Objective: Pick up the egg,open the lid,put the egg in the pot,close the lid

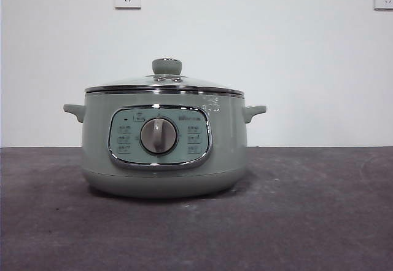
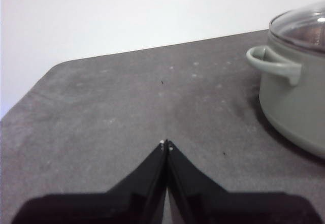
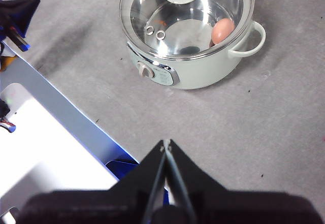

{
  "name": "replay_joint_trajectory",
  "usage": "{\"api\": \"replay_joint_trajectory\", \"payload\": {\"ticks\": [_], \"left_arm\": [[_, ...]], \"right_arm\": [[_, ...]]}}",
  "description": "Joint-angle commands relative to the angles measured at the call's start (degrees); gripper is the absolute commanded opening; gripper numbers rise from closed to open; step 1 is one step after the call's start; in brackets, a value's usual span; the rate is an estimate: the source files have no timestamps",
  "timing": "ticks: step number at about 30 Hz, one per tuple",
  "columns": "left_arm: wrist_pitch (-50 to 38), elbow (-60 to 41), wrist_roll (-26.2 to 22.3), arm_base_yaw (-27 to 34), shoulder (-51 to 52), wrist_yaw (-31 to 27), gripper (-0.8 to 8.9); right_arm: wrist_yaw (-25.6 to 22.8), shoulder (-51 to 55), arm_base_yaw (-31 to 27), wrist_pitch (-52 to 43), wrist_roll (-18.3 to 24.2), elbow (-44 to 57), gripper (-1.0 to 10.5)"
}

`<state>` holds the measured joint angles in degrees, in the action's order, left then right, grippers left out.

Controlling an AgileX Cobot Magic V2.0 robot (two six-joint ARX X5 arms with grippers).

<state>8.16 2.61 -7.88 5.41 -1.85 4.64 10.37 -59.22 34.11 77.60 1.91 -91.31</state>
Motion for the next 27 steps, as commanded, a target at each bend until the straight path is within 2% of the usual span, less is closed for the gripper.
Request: {"api": "replay_joint_trajectory", "payload": {"ticks": [1,4,27], "left_arm": [[0.85,-1.53,0.37,0.17,1.73,0.07,-0.03],[4.07,-1.81,0.42,0.13,1.75,0.37,-0.03],[3.65,-1.81,1.29,0.2,1.73,-0.07,-0.03]], "right_arm": [[0.02,0.13,0.02,0.87,-0.5,-0.07,0.0],[0.02,0.13,0.02,0.87,-0.5,-0.07,0.0],[0.02,0.15,0.02,0.87,-0.48,-0.07,0.0]]}}
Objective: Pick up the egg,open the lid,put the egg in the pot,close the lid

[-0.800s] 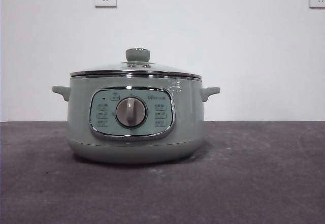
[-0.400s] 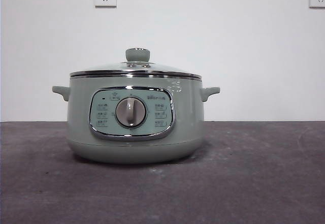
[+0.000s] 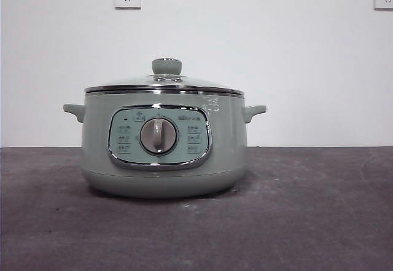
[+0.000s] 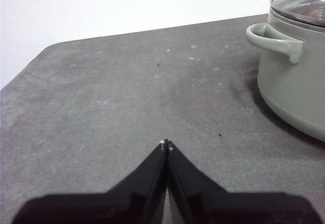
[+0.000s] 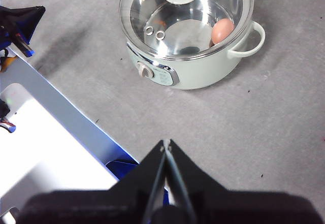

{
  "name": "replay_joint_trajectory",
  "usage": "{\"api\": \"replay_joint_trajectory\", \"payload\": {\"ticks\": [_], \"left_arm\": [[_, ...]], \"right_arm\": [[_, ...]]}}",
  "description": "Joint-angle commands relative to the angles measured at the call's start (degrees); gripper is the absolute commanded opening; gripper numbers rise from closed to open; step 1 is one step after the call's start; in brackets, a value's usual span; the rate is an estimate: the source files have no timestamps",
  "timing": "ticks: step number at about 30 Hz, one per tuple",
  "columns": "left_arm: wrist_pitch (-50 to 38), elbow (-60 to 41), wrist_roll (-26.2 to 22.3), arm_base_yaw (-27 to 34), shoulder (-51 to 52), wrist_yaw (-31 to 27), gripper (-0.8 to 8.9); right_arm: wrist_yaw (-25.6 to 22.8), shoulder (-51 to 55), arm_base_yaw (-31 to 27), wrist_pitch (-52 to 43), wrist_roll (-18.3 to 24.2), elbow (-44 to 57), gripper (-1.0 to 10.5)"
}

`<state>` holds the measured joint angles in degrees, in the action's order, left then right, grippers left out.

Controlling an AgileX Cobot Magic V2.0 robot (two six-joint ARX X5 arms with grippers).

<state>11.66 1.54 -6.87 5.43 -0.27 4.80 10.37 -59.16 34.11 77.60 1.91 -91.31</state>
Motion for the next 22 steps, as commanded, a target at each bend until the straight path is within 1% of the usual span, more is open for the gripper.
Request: {"api": "replay_joint_trajectory", "payload": {"ticks": [1,5,8,10,12,15,16,18,22], "left_arm": [[0.15,-0.74,0.26,0.17,0.15,-0.22,-0.03],[0.15,-0.74,0.26,0.17,0.15,-0.22,-0.03],[0.15,-0.74,0.28,0.17,0.15,-0.22,-0.03],[0.15,-0.74,0.26,0.17,0.15,-0.22,-0.03],[0.15,-0.74,0.28,0.17,0.15,-0.22,-0.03],[0.15,-0.74,0.26,0.17,0.15,-0.2,-0.03],[0.15,-0.74,0.26,0.17,0.15,-0.2,-0.03],[0.15,-0.74,0.26,0.17,0.15,-0.22,-0.03],[0.15,-0.74,0.26,0.17,0.15,-0.22,-0.03]], "right_arm": [[0.02,0.09,0.02,0.87,-0.5,-0.07,0.0],[-0.04,0.07,0.02,0.85,-0.17,-0.07,0.0],[-0.17,1.42,-2.05,-1.33,2.8,0.0,0.0],[0.09,3.02,-4.87,-6.19,3.08,0.63,0.0],[1.95,5.77,-8.41,-13.22,2.8,2.82,0.0],[8.31,11.41,-14.64,-23.54,1.81,9.51,0.0],[9.38,13.25,-16.37,-25.97,1.84,11.98,0.0],[8.76,17.75,-19.93,-31.89,1.97,18.78,0.0],[8.81,26.45,-25.05,-45.44,2.45,33.99,0.0]]}}
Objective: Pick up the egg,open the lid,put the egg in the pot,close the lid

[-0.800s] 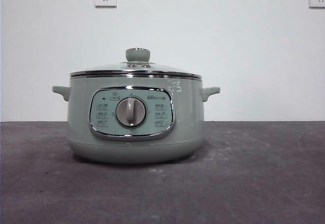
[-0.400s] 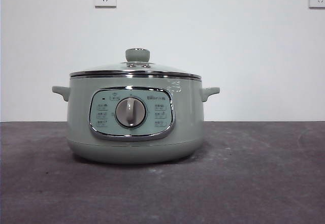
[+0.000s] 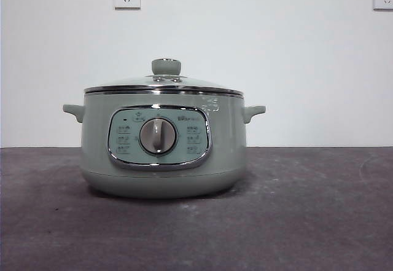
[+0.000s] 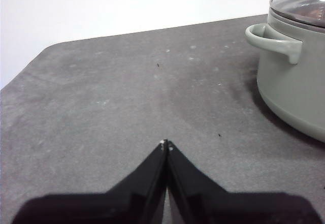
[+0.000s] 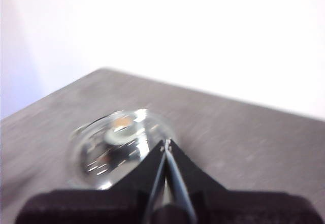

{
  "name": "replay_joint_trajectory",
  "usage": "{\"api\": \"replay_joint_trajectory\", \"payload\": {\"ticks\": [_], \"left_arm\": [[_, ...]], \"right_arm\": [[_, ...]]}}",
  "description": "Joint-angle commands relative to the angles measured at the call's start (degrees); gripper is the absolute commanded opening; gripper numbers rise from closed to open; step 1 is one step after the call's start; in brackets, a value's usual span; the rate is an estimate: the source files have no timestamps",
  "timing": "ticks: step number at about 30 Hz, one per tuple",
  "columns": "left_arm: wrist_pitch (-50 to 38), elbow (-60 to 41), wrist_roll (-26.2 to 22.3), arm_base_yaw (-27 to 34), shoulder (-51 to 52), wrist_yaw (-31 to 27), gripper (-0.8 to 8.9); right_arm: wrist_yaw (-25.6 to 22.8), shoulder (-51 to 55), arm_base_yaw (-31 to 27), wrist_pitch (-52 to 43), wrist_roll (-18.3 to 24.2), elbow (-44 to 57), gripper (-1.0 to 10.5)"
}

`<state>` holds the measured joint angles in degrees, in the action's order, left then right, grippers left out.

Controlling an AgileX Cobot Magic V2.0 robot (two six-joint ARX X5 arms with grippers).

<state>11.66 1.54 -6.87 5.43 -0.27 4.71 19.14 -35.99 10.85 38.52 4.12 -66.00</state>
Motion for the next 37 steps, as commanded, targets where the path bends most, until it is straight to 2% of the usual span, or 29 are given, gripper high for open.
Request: {"api": "replay_joint_trajectory", "payload": {"ticks": [1,10,16,22,30,34,37], "left_arm": [[0.15,-0.74,0.26,0.17,0.15,-0.13,-0.03],[0.15,-0.74,0.26,0.17,0.15,-0.13,-0.03],[0.15,-0.74,0.26,0.17,0.15,-0.13,-0.03],[0.15,-0.74,0.28,0.17,0.15,-0.13,-0.03],[0.13,-0.74,0.28,0.17,0.15,-0.13,-0.03],[0.15,-0.74,0.26,0.17,0.15,-0.13,-0.03],[0.15,-0.74,0.28,0.17,0.15,-0.13,-0.03]], "right_arm": [[0.04,5.62,-2.69,-9.77,0.22,12.96,0.0],[-0.15,22.45,-4.52,-28.3,-1.29,44.85,0.0],[-0.72,31.28,-4.52,-30.97,-2.01,57.81,0.0],[-3.17,35.17,-4.52,-29.46,-4.81,63.47,0.0],[-3.06,35.93,-4.52,-27.74,-4.76,65.2,0.0],[-2.97,35.93,-4.46,-27.76,-9.03,65.18,0.0],[-3.02,35.93,-4.48,-27.74,-9.01,65.13,0.0]]}}
